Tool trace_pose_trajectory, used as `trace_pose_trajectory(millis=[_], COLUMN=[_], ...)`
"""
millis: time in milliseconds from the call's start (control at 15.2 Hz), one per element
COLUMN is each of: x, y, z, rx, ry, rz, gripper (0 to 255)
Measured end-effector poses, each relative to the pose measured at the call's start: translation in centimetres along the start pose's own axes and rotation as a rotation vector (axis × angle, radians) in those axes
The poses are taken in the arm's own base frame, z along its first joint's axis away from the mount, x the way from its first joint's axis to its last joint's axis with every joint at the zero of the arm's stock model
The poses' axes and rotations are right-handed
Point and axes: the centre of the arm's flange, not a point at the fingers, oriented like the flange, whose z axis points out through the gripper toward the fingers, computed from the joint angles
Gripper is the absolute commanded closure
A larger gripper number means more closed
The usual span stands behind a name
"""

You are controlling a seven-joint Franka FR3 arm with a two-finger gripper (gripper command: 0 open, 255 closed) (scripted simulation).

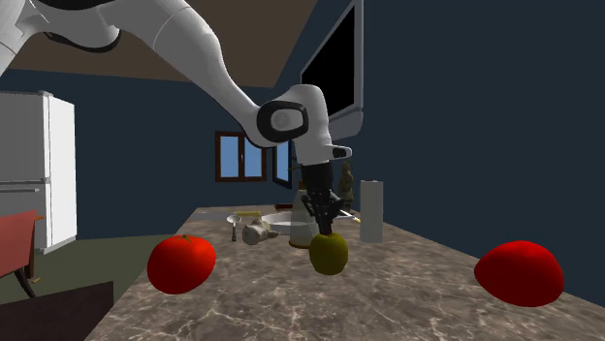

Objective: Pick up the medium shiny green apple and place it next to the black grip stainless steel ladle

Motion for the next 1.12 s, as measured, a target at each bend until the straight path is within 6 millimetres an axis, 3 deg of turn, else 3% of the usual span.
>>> trace_pose_trajectory(millis=[462, 1122], x=[0.0, 0.8], y=[0.0, 0.1], z=[-0.2, -5.2], rx=[0.0, 0.0], ry=[0.0, 0.0], rz=[0.0, 0.0], gripper=[255, 255])
